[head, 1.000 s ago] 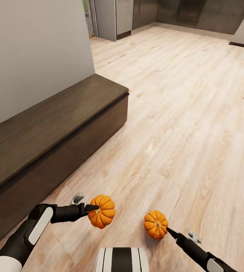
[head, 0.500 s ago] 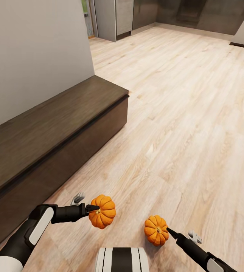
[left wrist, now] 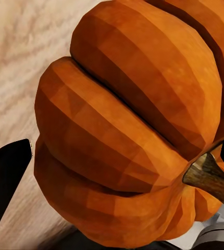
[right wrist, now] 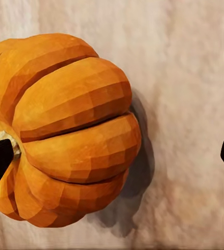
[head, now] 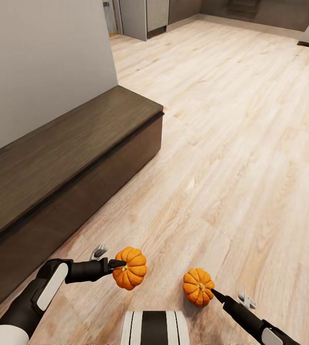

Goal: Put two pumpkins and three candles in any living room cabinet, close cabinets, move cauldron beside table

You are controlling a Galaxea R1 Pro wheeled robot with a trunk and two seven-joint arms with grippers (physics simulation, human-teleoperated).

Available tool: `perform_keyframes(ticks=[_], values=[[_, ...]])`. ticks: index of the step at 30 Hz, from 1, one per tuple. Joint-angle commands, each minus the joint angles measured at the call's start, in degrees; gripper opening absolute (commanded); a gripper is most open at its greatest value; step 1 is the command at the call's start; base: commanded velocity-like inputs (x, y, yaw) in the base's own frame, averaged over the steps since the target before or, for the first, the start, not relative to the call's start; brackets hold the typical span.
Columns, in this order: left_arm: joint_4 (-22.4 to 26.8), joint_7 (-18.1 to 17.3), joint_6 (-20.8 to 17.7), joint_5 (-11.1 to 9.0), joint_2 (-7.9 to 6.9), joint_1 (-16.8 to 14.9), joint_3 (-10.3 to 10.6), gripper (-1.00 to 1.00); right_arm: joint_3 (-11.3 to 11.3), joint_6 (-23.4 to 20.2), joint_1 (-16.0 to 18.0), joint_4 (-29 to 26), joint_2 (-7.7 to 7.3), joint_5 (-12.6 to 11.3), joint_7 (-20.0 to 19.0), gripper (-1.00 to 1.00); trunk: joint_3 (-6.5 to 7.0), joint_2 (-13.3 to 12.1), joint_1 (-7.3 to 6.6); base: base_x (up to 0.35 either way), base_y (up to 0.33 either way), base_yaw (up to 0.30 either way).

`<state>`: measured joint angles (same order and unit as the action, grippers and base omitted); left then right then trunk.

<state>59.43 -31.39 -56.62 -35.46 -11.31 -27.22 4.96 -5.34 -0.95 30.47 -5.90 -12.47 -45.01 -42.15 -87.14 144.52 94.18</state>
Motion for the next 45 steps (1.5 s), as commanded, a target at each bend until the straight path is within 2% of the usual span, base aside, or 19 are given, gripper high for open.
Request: perform_keyframes(ticks=[1, 21, 26, 34, 45], values=[[0.04, -0.25, -0.15, 0.04, -0.03, -0.03, 0.05, -1.00, -0.46, -0.10, 0.02, 0.03, -0.02, -0.61, -0.15, 1.00, -0.04, 0.01, -0.01, 0.000, 0.000, 0.000], [-0.37, -0.25, -0.13, 0.04, 0.01, -0.03, 0.05, -1.00, -0.46, -0.10, 0.02, 0.01, -0.01, -0.52, 0.41, 1.00, -0.04, 0.01, -0.01, 0.030, 0.034, 0.000], [-0.45, -0.25, -0.11, 0.04, 0.01, -0.03, 0.65, -1.00, -0.46, -0.10, 0.02, 0.01, -0.01, -0.52, 0.57, 1.00, -0.04, 0.01, -0.01, 0.015, 0.011, 0.000], [-0.37, -0.25, -0.08, 0.04, -0.02, -0.03, 0.75, -1.00, -0.47, -0.10, 0.02, 0.01, -0.01, -0.52, 0.58, 1.00, -1.37, 0.09, 0.14, 0.001, 0.001, 0.000], [-0.18, -0.25, -0.09, -0.01, -0.02, -0.03, 0.76, -1.00, -0.46, -0.10, 0.02, 0.01, -0.01, -0.52, 0.58, 1.00, -1.81, 0.12, 0.19, 0.000, 0.000, 0.000]])
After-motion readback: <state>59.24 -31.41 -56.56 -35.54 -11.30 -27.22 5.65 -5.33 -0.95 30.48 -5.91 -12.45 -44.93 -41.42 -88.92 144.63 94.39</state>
